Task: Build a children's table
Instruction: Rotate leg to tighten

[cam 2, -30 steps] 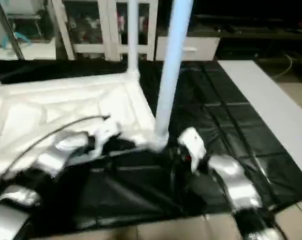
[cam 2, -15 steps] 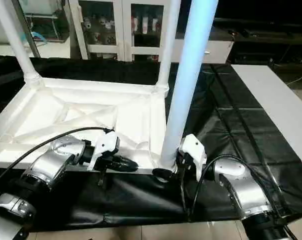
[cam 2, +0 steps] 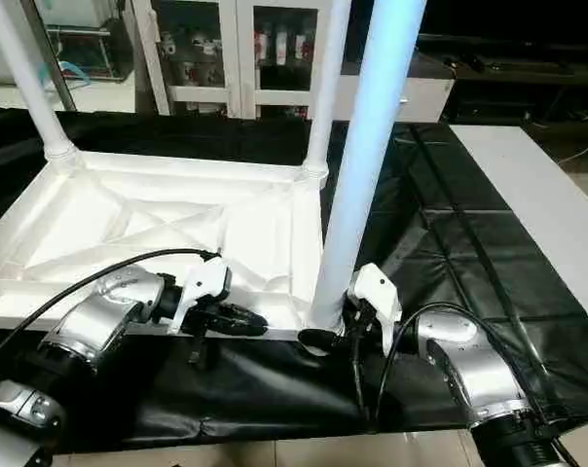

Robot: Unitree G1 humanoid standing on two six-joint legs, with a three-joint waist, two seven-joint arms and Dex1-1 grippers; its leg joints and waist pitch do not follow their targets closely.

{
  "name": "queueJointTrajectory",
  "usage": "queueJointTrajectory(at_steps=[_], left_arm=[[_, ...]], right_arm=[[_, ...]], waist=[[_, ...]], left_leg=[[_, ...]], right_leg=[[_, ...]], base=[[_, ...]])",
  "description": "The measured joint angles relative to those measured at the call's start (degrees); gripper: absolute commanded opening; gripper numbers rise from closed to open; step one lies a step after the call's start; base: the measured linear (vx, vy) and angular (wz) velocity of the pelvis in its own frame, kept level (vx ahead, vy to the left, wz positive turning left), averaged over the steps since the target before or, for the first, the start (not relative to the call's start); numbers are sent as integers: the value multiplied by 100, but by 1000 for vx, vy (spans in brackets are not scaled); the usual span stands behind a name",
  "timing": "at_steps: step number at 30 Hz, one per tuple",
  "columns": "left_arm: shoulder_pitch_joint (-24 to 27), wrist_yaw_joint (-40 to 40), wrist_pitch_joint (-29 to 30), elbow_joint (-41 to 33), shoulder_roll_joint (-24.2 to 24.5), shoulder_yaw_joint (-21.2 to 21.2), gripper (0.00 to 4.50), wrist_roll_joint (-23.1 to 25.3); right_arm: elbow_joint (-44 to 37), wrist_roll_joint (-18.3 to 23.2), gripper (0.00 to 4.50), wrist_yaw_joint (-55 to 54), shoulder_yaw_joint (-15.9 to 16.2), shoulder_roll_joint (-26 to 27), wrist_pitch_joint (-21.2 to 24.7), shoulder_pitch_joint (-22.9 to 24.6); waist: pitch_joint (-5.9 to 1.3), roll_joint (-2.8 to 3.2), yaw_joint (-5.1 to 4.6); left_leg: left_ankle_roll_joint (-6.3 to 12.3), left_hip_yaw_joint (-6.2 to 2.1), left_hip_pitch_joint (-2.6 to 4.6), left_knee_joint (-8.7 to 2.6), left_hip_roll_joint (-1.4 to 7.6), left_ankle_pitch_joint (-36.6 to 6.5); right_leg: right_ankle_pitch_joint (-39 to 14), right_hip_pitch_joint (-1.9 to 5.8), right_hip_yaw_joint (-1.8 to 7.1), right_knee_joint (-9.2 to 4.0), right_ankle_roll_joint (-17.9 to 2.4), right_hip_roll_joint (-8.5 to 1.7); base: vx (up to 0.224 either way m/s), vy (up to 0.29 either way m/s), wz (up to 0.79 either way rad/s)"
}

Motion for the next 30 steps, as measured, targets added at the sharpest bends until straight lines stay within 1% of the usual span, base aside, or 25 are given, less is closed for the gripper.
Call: queueJointTrajectory(at_steps=[5, 8, 10, 11, 12, 13, 15, 17, 18, 19, 22, 24, 26, 30], left_arm=[[42, 0, 70, -76, 25, 16, 0, -6], [77, 19, 85, -104, 62, 80, 0, -5], [46, 322, -17, 60, 15, 195, 0, 63], [-49, 598, -104, 254, -74, 248, 0, 150], [-165, 938, -180, 445, -188, 280, 0, 263], [-254, 1221, -210, 596, -320, 287, 0, 352], [-351, 1623, -207, 738, -514, 276, 0, 480], [-461, 1975, -197, 891, -657, 270, 0, 575], [-580, 2267, -153, 1045, -785, 278, 0, 661], [-687, 2616, -38, 1200, -967, 294, 0, 701], [-904, 3411, 226, 1426, -1428, 286, 0, 805], [-1117, 4057, 286, 1754, -1819, 299, 0, 932], [-1183, 4252, 273, 1856, -1946, 298, 0, 982], [-1196, 4276, 163, 1889, -1936, 279, 0, 1022]], right_arm=[[6, 2, 275, -4, -20, 46, 22, 2], [52, -9, 274, -147, -85, 245, 35, 5], [261, -66, 274, -714, -188, 560, -40, -56], [436, -146, 274, -1157, -288, 793, -63, -150], [625, -243, 274, -1685, -364, 1020, -63, -309], [775, -289, 274, -2098, -458, 1179, -61, -399], [953, -347, 273, -2698, -605, 1407, -55, -509], [1094, -383, 272, -3224, -728, 1662, -48, -608], [1245, -464, 272, -3666, -830, 1826, -35, -756], [1415, -512, 272, -4081, -933, 2014, -30, -891], [1735, -585, 272, -4956, -1193, 2250, 1, -1178], [2114, -741, 272, -5774, -1389, 2465, -41, -1529], [2255, -809, 272, -6040, -1419, 2497, -132, -1620], [2302, -831, 272, -6101, -1421, 2519, -239, -1638]], waist=[[0, 0, -18], [0, -1, -67], [-2, -4, -158], [-3, -6, -200], [-1, -10, -265], [0, -14, -298], [1, -15, -333], [0, -14, -335], [1, -14, -334], [0, -14, -330], [0, -14, -307], [-1, -8, -291], [-2, -7, -290], [-2, -6, -283]], left_leg=[[0, 0, 0, 0, 1, 0], [0, 0, 0, -1, 2, 0], [-2, -1, 4, 3, 0, 1], [-3, -2, 4, 8, 0, 2], [-9, -5, 0, 15, -1, 6], [-10, -6, 1, 17, -3, 6], [-10, -6, -1, 25, -5, 6], [-10, -8, 1, 25, -5, 6], [-10, -9, -3, 25, -5, 6], [-10, -9, -5, 26, -6, 7], [-8, -8, -10, 27, -10, 6], [-4, -8, -20, 22, -15, 2], [1, -8, -25, 9, -14, -1], [28, -8, -28, -5, -10, 15]], right_leg=[[0, 0, 0, 0, 0, 1], [0, 0, 0, 1, 0, 3], [4, 3, 1, 4, -6, 3], [-3, 3, 0, 4, 6, 3], [-5, -2, 0, 1, 9, 3], [-5, -1, 1, -3, 10, 3], [-6, 0, 4, -7, 11, 2], [-6, 2, 5, -4, 11, 2], [-5, -3, 4, -4, 10, 3], [-4, -4, 4, -4, 9, 2], [9, -2, 9, -5, -12, 2], [18, -8, 9, -5, -28, 0], [8, -13, 7, -7, -12, 0], [0, -24, 1, -1, -2, 2]], base=[[0, 0, 0], [0, 0, 0], [0, 0, 0], [0, 0, 0], [0, 0, 0], [0, 0, 0], [0, 0, 0], [0, 0, 0], [0, 0, 0], [0, 0, 0], [0, 0, 0], [0, 0, 0], [0, 0, 0], [0, 0, 0]])
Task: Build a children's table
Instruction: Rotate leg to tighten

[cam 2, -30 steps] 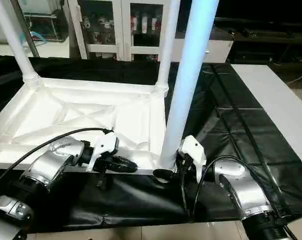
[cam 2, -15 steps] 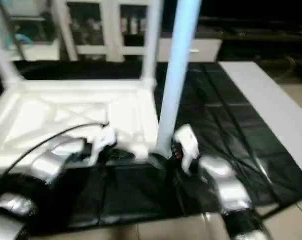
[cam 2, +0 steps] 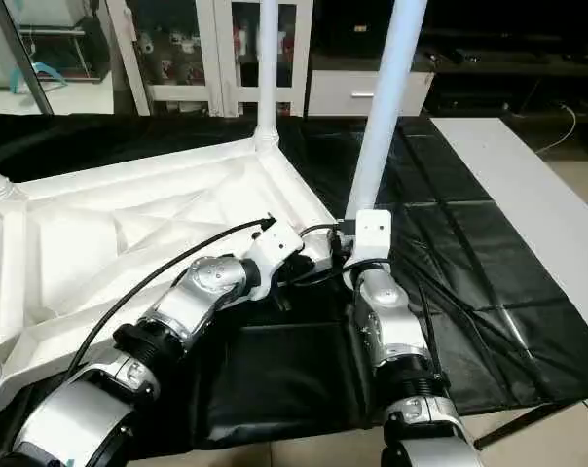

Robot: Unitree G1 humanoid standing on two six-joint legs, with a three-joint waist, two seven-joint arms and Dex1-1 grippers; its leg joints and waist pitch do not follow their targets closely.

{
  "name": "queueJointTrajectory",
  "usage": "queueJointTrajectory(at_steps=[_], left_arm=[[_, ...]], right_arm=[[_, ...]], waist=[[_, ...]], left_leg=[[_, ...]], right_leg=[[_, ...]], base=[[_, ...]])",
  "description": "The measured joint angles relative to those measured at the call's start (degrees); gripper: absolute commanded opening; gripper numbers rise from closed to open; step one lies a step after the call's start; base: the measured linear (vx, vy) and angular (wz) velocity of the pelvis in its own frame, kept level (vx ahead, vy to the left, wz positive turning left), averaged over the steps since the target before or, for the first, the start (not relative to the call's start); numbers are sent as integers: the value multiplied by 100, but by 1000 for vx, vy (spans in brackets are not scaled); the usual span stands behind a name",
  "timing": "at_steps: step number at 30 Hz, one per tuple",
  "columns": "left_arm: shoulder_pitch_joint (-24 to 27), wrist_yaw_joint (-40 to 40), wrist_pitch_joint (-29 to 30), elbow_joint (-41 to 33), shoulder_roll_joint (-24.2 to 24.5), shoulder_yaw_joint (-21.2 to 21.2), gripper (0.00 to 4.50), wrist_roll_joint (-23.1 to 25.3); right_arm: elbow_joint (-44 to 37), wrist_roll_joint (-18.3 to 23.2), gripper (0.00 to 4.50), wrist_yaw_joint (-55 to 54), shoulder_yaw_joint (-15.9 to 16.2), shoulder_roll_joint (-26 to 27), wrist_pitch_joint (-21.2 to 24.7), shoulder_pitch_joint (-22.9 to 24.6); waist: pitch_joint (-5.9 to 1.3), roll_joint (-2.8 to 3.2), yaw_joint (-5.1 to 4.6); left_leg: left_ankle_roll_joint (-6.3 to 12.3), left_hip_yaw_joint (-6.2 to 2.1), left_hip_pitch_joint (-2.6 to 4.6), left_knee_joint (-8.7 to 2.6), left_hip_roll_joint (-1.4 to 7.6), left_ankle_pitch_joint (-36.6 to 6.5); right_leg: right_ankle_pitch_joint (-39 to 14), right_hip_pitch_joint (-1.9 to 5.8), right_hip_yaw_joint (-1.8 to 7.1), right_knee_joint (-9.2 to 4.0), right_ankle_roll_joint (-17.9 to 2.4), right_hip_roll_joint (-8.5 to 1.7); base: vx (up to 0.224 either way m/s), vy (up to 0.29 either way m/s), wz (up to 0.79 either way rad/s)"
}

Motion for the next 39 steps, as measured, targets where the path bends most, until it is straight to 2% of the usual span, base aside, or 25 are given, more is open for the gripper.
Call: queueJointTrajectory(at_steps=[3, 4, 6, 10, 12, 14, 18, 21, 23, 27, 31, 34, 39], left_arm=[[11, -14, -196, 44, 64, -41, 0, 90], [23, -29, -279, 50, 95, -58, 0, 103], [49, -82, -432, 51, 147, -73, 0, 111], [98, -265, -721, 50, 276, -66, 0, 88], [112, -273, -783, 53, 334, -48, 0, 85], [133, -378, -898, 73, 371, -50, 0, 76], [174, -936, -1411, 153, 629, -102, 0, 37], [179, -1319, -1855, 179, 765, -246, 0, 104], [177, -1410, -2094, 260, 773, -291, 0, 129], [173, -1749, -2684, 521, 676, -464, 0, 165], [156, -2142, -3337, 564, 602, -456, 0, 40], [112, -2363, -3734, 565, 597, -422, 0, -137], [-17, -2239, -3982, 596, 571, -208, 0, -297]], right_arm=[[87, -52, 272, 0, 0, 29, -141, -8], [117, -80, 307, 38, 1, 30, -231, 3], [107, -121, 344, 172, 39, -19, -446, 104], [-627, -117, 376, 924, 288, -385, -509, 660], [-848, -99, 396, 1236, 383, -489, -508, 771], [-1181, -67, 396, 1695, 497, -807, -500, 984], [-2005, 316, 396, 3230, 773, -1636, -310, 1609], [-2251, 388, 396, 3841, 879, -1955, -292, 1879], [-2261, 389, 396, 3966, 857, -2063, -327, 1906], [-2260, 580, 396, 3830, 461, -2089, -312, 1920], [-2355, 754, 396, 3855, 241, -2233, -268, 2088], [-2527, 882, 396, 4060, 219, -2264, -211, 2284], [-2719, 1018, 396, 4284, 222, -2277, -125, 2421]], waist=[[1, -1, -2], [1, -1, -2], [1, -1, -1], [4, -5, 1], [8, -12, -23], [8, -12, 0], [8, -15, 12], [8, -14, 18], [8, -13, 24], [10, -3, 62], [9, 0, 79], [8, 7, 73], [6, 17, 78]], left_leg=[[-10, 0, -3, 3, 0, -5], [-19, 0, -4, 3, 0, -11], [-18, 1, -13, 3, 0, -10], [7, 1, -33, 2, 2, 4], [6, 1, -33, 8, 7, 4], [-3, 0, -34, 11, 8, -1], [-17, -1, -22, 11, 10, -10], [-17, -1, -25, 11, 10, -11], [-16, -1, -26, 15, 8, -11], [-17, -1, -35, 20, 7, -12], [-16, -2, -38, 21, 9, -12], [-15, -2, -37, 21, 10, -11], [-21, -2, -32, 30, 10, -15]], right_leg=[[1, -3, 1, 0, -1, 0], [1, -3, 1, 0, -1, 0], [0, -13, 2, 0, -1, -1], [0, -34, 1, 1, 0, 1], [2, -37, 1, 10, -3, 4], [3, -34, -1, 9, -3, 5], [2, -17, -2, 0, -2, 5], [2, -18, -2, -1, -2, 5], [2, -17, -1, 0, -2, 3], [4, -22, -1, 0, -6, 1], [5, -24, -4, 1, -8, 2], [6, -25, -4, 5, -8, 2], [11, -19, -4, 6, -16, 2]], base=[[0, 0, 0], [0, 0, 0], [0, 0, 0], [0, 0, 0], [0, 0, 0], [0, 0, 0], [0, 0, 0], [0, 0, 0], [0, 0, 0], [0, 0, 0], [0, 0, 0], [0, 0, 0], [0, 0, 0]])
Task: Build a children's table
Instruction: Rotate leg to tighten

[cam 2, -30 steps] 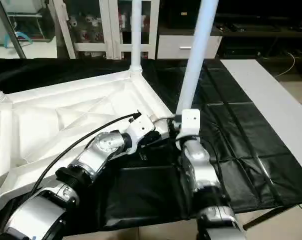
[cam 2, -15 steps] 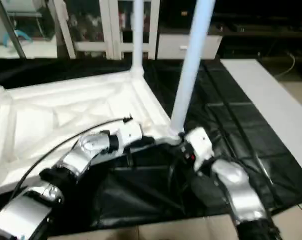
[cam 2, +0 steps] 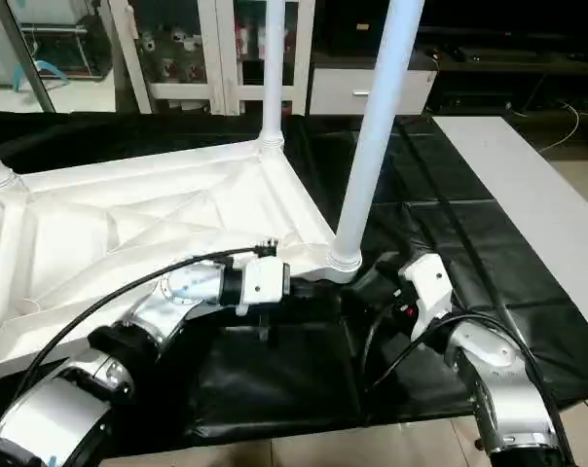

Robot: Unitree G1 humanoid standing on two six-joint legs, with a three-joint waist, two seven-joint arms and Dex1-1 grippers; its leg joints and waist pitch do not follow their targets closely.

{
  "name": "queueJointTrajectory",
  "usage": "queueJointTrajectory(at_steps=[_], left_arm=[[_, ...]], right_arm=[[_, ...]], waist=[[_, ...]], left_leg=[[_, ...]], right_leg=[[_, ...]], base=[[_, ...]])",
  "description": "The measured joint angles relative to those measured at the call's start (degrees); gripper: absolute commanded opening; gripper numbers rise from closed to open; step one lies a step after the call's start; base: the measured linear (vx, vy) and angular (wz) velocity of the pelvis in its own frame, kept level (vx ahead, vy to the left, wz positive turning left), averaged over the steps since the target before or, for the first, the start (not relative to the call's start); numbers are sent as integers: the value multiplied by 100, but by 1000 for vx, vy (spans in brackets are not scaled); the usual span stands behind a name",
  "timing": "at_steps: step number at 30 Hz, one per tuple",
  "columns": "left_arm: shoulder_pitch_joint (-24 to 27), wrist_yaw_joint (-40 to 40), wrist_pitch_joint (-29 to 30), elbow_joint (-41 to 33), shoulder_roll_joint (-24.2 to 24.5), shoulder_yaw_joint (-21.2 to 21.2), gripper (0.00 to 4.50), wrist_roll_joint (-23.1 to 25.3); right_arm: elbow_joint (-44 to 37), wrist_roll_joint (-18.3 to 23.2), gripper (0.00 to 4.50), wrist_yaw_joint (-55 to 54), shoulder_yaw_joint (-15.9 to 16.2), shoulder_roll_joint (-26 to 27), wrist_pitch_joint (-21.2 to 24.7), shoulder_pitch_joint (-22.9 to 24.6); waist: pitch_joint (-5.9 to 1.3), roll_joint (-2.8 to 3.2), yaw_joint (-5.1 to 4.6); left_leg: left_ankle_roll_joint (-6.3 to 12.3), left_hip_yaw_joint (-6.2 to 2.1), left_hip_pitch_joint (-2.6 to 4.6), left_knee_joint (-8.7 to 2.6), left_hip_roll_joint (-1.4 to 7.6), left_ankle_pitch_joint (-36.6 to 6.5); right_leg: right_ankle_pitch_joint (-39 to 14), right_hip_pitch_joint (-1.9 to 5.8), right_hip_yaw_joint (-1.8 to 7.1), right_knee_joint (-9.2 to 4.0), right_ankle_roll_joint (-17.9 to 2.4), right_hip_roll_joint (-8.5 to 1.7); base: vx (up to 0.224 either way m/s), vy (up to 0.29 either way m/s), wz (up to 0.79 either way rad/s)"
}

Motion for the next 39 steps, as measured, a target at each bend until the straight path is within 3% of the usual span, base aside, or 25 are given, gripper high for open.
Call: queueJointTrajectory(at_steps=[3, 5, 8, 10, 13, 15, 18, 20, 23, 25, 29, 35, 39], left_arm=[[136, 12, 413, -412, -89, 496, 0, -635], [276, -33, 721, -779, -21, 739, 41, -988], [834, 193, 1289, -1544, 345, 1007, 41, -1217], [1462, 307, 1791, -2340, 604, 1153, 80, -1446], [2286, 341, 2515, -3566, 912, 1245, 93, -1859], [2788, 312, 3052, -4493, 1129, 1259, 127, -2093], [3480, 590, 3595, -5533, 1336, 1402, 134, -2062], [3744, 963, 3704, -5759, 1234, 1540, 166, -1966], [4309, 1732, 3478, -5968, 967, 1898, 170, -1556], [4675, 2294, 3105, -5979, 681, 2189, 209, -1287], [5103, 2651, 2413, -6274, 482, 2473, 224, -1212], [5406, 3181, 1528, -6468, 178, 2676, 284, -1015], [5470, 3707, 951, -6471, 10, 2904, 313, -671]], right_arm=[[-252, 65, 396, 75, 30, 11, 42, 115], [-395, 141, 402, 83, 77, 28, 75, 169], [-738, 275, 402, 197, 162, 76, 208, 231], [-951, 394, 402, 315, 259, 89, 315, 334], [-1130, 428, 402, 423, 447, 101, 448, 420], [-1157, 430, 402, 439, 498, 161, 469, 401], [-1071, 400, 402, 262, 543, 408, 459, 90], [-1030, 360, 402, 107, 551, 560, 449, -81], [-859, 268, 402, -208, 555, 795, 383, -299], [-756, 164, 402, -408, 545, 878, 266, -334], [-615, 173, 402, -701, 384, 1123, 141, -388], [-544, 189, 402, -1059, 98, 1341, -276, -415], [-546, 189, 402, -1042, 168, 1402, -339, -268]], waist=[[0, 15, 3], [-1, 19, -4], [-8, 32, -46], [-5, 20, -51], [13, -34, -35], [20, -97, -7], [33, -161, -33], [31, -181, -39], [23, -205, -72], [30, -235, -81], [17, -264, -52], [15, -266, -25], [13, -266, -38]], left_leg=[[-1, 0, 6, 0, 0, -1], [-2, 0, 10, -2, 5, -1], [-2, 0, 15, -5, 12, -1], [-3, 2, 13, -6, 18, -1], [-5, 5, 3, -4, 19, -1], [-6, 3, 6, -3, 21, -1], [-7, 7, 12, -1, 19, 0], [-7, 7, 11, 1, 18, 0], [-8, 6, 14, 1, 17, -1], [-9, 0, 1, 0, 18, -1], [-9, -8, -25, -1, 20, -3], [-10, -9, -21, -1, 20, -3], [-10, -8, -15, -1, 19, -3]], right_leg=[[0, 4, 1, 0, -1, 0], [0, 4, 0, 2, -1, 4], [-1, 5, -1, 5, 1, 12], [-2, 2, -3, 4, 3, 13], [-5, -4, -4, 4, 5, 13], [-6, 0, -5, 4, 7, 12], [-24, 4, 2, 2, 38, 12], [-26, 5, 4, 1, 41, 12], [-29, 11, 5, -1, 45, 12], [-32, 5, 0, -6, 52, 14], [-34, -11, -6, -9, 55, 17], [-33, -8, -6, -7, 57, 17], [-33, -1, -4, -8, 60, 17]], base=[[0, 0, 0], [0, 0, 0], [0, 0, 0], [0, 0, 0], [0, 0, 0], [0, 0, 0], [0, 0, 0], [0, 0, 0], [0, 0, 0], [0, 0, 0], [0, 0, 0], [0, 0, 0], [0, 0, 0]])
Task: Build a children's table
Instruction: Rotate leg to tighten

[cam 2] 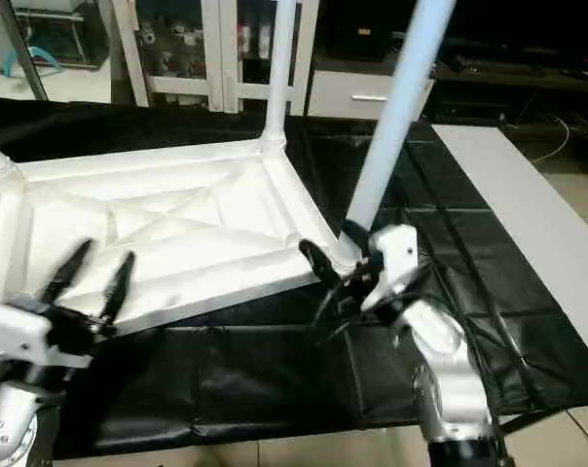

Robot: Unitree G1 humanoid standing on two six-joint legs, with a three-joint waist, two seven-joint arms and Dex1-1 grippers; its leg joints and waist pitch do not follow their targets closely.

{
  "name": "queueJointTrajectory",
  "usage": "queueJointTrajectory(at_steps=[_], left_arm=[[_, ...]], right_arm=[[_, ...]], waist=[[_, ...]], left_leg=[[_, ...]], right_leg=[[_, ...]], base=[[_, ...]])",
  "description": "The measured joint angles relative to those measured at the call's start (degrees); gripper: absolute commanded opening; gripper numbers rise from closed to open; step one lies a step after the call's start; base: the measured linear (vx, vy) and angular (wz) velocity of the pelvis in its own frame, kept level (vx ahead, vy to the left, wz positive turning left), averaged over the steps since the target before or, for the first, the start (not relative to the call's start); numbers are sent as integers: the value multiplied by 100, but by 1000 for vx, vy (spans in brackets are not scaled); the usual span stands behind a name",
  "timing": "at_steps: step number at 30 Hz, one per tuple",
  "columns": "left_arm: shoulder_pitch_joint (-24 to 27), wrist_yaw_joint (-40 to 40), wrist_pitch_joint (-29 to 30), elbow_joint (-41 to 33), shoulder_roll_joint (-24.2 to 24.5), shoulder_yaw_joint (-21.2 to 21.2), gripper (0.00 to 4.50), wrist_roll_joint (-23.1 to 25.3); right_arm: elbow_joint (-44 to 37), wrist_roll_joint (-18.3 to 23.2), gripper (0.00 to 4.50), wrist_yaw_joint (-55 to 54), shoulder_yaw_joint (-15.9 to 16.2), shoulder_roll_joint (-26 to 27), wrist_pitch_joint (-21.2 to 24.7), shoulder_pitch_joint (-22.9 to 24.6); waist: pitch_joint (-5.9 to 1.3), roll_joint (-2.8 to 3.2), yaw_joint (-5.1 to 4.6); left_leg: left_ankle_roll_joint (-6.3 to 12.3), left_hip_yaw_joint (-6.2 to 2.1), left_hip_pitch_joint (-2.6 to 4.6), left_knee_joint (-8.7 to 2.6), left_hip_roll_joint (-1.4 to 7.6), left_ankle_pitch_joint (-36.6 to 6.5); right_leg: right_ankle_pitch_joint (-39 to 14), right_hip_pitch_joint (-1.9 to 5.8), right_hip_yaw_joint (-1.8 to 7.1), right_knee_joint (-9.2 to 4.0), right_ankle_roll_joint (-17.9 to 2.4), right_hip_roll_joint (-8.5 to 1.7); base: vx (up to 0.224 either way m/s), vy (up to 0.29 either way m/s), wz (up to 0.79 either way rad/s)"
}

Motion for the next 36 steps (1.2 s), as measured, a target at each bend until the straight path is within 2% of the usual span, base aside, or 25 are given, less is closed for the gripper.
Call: queueJointTrajectory(at_steps=[4, 7, 9, 10, 13, 16, 20, 23, 27, 33, 34, 36], left_arm=[[-17, 447, -214, 13, -49, 209, 345, 283], [-60, 664, -216, 72, -83, 291, 375, 407], [-57, 825, -213, 161, -162, 313, 377, 457], [-57, 861, -212, 197, -198, 296, 397, 474], [-27, 1225, -210, 224, -259, 425, 417, 814], [-34, 1700, -171, 226, -285, 664, 442, 1144], [-62, 1881, -154, 359, -254, 798, 442, 1166], [-140, 1882, -173, 463, -198, 716, 442, 1167], [-173, 1881, -187, 459, -245, 472, 442, 1218], [-305, 1820, -180, 530, -57, 376, 442, 1301], [-350, 1757, -180, 557, 10, 369, 442, 1266], [-630, 1393, -169, 808, 338, 277, 442, 921]], right_arm=[[99, -94, 402, -52, 71, 158, -90, -99], [421, -265, 402, -282, 168, 376, -114, -520], [899, -416, 402, -640, 174, 590, -135, -1008], [996, -453, 402, -758, 170, 627, -137, -1132], [1309, -466, 402, -1051, 83, 724, -173, -1432], [1788, -443, 402, -1295, -84, 864, -198, -1779], [2250, -393, 402, -1551, -302, 883, -245, -2091], [2552, -390, 402, -1808, -410, 888, -348, -2262], [2675, -436, 402, -2290, -522, 885, -450, -2308], [2513, -550, 402, -2522, -558, 878, -600, -2102], [2417, -599, 402, -2548, -559, 876, -604, -2021], [2094, -719, 402, -2764, -562, 872, -607, -1742]], waist=[[-7, 3, -50], [-8, 8, -77], [-10, 5, -86], [-11, 2, -70], [-18, -8, -26], [-24, -21, -32], [-30, -31, 16], [-30, -31, 70], [-32, -34, 138], [-38, -43, 168], [-39, -50, 177], [-38, -67, 269]], left_leg=[[0, -3, 2, 0, 1, 0], [-1, -4, 5, 1, 1, 1], [-3, -3, 8, 2, 1, 2], [-3, -4, 5, 2, 1, 2], [-4, -4, 1, 3, 2, 2], [-3, -1, -2, 8, 1, 2], [-2, -1, -2, 18, 1, 2], [-2, -2, -2, 28, 1, 3], [-2, 1, -3, 31, 1, 3], [-2, -1, -10, 30, 2, 3], [-2, -1, -11, 30, 2, 3], [-2, -1, -10, 29, 3, 3]], right_leg=[[2, 0, 0, 1, 1, 4], [9, -4, 2, 4, -3, 6], [12, -6, 4, 7, -6, 8], [13, -8, 3, 7, -6, 8], [13, -6, 2, 5, -7, 7], [32, -6, 4, 5, -38, 6], [34, -4, 5, 6, -40, 5], [38, -1, 5, 7, -33, 5], [36, 9, 6, 6, -28, 0], [34, 7, 2, 8, -22, 0], [32, 7, 3, 8, -19, 0], [25, 4, 1, 19, -8, 0]], base=[[0, 0, 0], [0, 0, 0], [0, 0, 0], [0, 0, 0], [0, 0, 0], [0, 0, 0], [0, 0, 0], [0, 0, 0], [0, 0, 0], [0, 0, 0], [0, 0, 0], [0, 0, 0]])
